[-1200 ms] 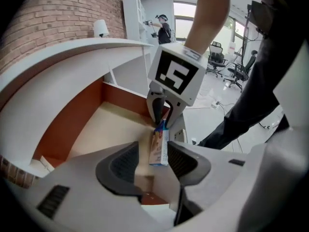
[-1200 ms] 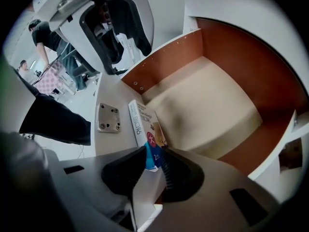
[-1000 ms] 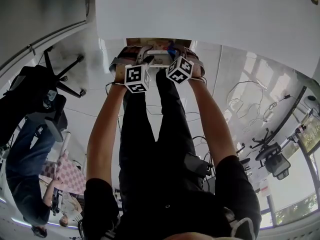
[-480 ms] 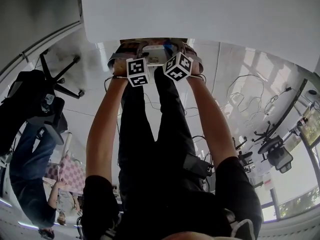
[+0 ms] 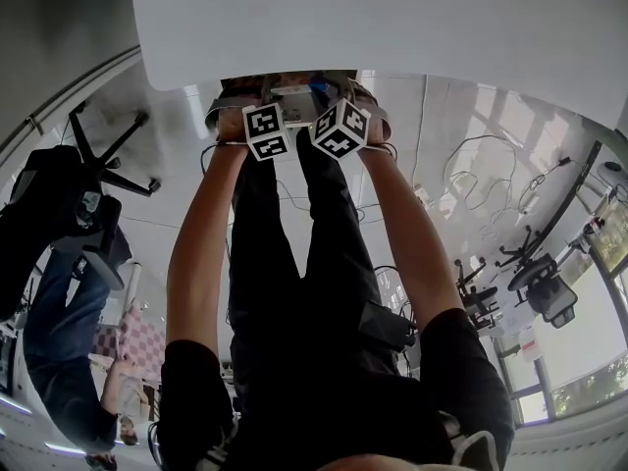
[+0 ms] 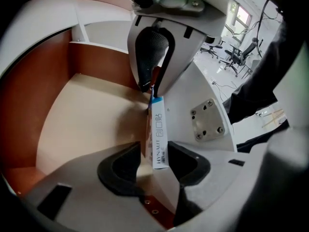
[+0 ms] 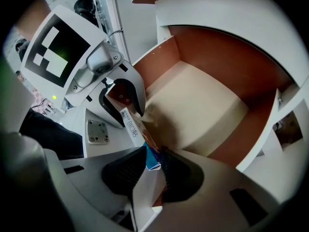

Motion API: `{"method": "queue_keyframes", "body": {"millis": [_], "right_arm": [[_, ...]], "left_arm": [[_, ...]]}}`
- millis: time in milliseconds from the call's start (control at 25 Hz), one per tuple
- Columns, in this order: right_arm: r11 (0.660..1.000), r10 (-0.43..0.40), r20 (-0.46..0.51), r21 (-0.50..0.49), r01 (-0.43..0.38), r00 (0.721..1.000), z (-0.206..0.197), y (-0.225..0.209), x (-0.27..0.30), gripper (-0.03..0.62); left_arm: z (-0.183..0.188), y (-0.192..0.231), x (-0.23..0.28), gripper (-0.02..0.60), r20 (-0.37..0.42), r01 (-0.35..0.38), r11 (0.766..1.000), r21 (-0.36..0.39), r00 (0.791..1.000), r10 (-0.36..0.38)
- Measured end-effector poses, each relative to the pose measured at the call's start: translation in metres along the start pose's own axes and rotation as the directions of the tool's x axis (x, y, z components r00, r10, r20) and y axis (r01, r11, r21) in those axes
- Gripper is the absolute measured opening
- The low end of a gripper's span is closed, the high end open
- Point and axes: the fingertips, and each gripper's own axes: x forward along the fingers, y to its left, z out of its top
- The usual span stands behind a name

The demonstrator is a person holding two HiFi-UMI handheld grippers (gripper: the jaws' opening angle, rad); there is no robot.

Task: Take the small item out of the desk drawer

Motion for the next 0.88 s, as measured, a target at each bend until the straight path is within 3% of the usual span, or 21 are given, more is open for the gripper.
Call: {"method": "queue_keyframes", "body": {"millis": [120,240,320,560,720,880], "right_arm": [[1.000,-0.004,0.007,0.021,0.004,1.000,0.001,-0.001,0.000,0.114],[0.999,-0.005,0.010,0.034,0.005,1.000,0.002,-0.001,0.000,0.114],[0.999,0.001,0.018,0.055,-0.002,1.000,0.002,-0.001,-0.002,0.114],[0.975,-0.025,0.100,0.224,0.002,0.995,0.012,-0.017,-0.037,0.114],[0.950,-0.045,0.150,0.312,-0.004,0.988,0.024,-0.023,-0.071,0.114],[0.931,-0.059,0.195,0.366,-0.016,0.979,0.034,-0.021,-0.125,0.114]], "left_arm": [[-0.001,-0.002,0.005,0.156,-0.014,0.009,1.000,0.015,1.000,-0.008],[-0.003,-0.006,0.009,0.094,-0.018,0.015,1.000,0.016,1.000,-0.015],[-0.003,-0.006,0.009,0.092,-0.018,0.006,1.000,0.015,1.000,-0.006],[0.002,0.000,-0.008,0.087,-0.017,-0.041,0.999,-0.020,0.999,0.040],[0.010,0.015,-0.040,0.086,-0.002,-0.110,0.988,-0.111,0.994,0.111],[0.021,0.019,-0.098,0.084,0.008,-0.184,0.949,-0.255,0.981,0.192]]}}
